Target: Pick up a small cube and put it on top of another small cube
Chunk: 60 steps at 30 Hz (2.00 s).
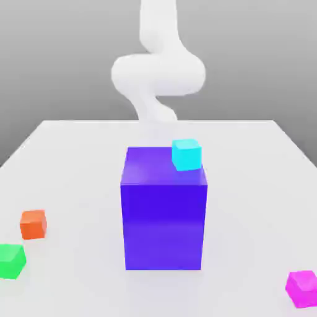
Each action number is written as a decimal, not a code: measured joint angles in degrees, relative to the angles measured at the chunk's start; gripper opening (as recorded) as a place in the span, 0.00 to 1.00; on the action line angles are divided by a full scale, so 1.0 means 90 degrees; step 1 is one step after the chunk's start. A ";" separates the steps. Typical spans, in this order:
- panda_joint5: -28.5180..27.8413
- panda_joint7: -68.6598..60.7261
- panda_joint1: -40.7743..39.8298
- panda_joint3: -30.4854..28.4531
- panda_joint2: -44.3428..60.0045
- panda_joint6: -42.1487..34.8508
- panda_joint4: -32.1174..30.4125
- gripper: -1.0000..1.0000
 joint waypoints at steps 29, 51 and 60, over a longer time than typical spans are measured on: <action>0.0254 -0.6573 0.3139 0.0073 0.6508 0.1948 0.0078 0.50; 0.0149 -0.7226 0.2432 -0.0465 0.6614 0.1980 -0.0058 0.00; 0.0547 -0.8228 0.0811 -0.1584 0.6209 0.1799 -0.0338 0.00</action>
